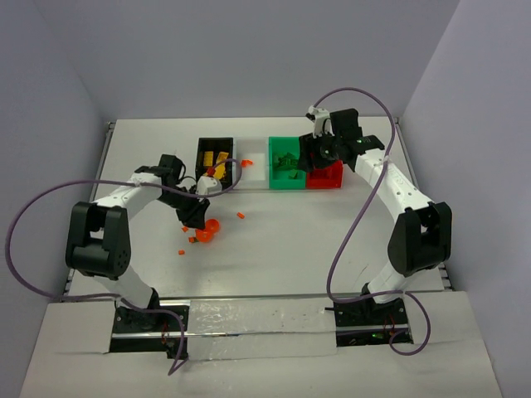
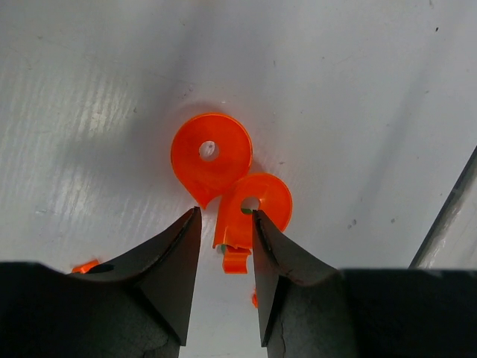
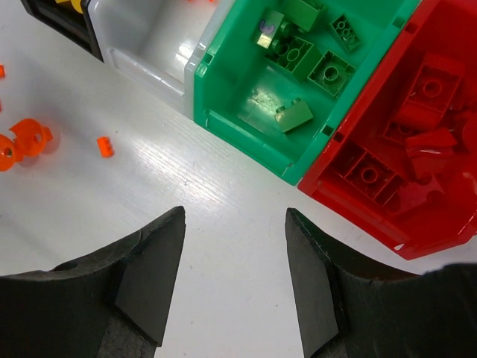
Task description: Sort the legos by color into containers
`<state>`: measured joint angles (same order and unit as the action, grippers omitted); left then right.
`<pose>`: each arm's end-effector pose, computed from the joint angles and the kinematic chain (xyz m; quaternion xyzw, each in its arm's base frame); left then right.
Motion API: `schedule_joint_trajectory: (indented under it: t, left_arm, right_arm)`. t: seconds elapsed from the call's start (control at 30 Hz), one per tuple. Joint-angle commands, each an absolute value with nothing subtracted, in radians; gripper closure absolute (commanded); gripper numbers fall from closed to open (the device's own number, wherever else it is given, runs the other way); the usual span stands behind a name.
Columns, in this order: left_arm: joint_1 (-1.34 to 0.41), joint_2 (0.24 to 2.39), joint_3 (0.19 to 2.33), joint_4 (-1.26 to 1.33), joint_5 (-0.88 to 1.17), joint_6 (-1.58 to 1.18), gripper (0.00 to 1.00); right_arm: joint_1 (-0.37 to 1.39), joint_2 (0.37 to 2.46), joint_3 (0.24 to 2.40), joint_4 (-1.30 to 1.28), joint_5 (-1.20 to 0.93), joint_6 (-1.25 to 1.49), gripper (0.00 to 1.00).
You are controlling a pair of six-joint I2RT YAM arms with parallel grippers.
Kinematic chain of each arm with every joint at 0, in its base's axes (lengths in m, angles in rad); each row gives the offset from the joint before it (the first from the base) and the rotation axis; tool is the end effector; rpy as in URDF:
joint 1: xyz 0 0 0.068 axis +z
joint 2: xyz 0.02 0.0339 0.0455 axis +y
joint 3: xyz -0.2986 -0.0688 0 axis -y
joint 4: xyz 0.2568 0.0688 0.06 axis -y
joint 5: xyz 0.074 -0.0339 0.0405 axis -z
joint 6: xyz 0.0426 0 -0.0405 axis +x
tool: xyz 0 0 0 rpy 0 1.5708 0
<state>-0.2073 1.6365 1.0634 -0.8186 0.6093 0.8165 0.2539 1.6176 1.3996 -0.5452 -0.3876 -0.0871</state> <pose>0.2957 -0.0871 0.2154 0.4888 0.8152 -0.2594 0.1710 0.3634 0.1109 0.3364 -0.2277 0.8764 0.2086 0.3695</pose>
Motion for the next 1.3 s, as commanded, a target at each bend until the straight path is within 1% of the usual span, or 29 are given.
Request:
schedule_joint_trajectory:
  t: [0.0,0.3,0.5,0.63,0.7,0.8,0.9,1.07,1.27]
  left_arm:
    - [-0.201,1.696,1.121,-0.865,0.658,0.883,0.57]
    - [-0.199,1.781,1.141,-0.872,0.658,0.900,0.57]
    - [-0.194,1.822,1.173,-0.915,0.676,0.924,0.62]
    - [-0.183,1.836,1.190,-0.958,0.696,0.945,0.70]
    - [-0.172,1.837,1.199,-0.983,0.714,0.955,0.76]
    - [-0.163,1.839,1.216,-1.019,0.736,0.962,0.81]
    - [-0.163,1.823,1.221,-1.032,0.750,0.958,0.84]
    - [-0.163,1.762,1.242,-1.057,0.800,0.903,0.99]
    - [-0.163,1.706,1.276,-1.063,0.855,0.822,1.00]
  right_arm:
    - [0.264,1.566,1.401,-0.554,-0.400,-0.107,0.37]
    - [0.265,1.572,1.399,-0.556,-0.408,-0.110,0.37]
    - [0.265,1.572,1.388,-0.554,-0.410,-0.112,0.37]
    - [0.265,1.573,1.384,-0.552,-0.411,-0.115,0.38]
    - [0.265,1.572,1.381,-0.551,-0.417,-0.114,0.38]
    - [0.265,1.572,1.379,-0.549,-0.426,-0.111,0.38]
    - [0.266,1.571,1.379,-0.546,-0.434,-0.106,0.38]
    - [0.265,1.556,1.369,-0.534,-0.469,-0.097,0.39]
    - [0.267,1.549,1.367,-0.529,-0.519,-0.081,0.39]
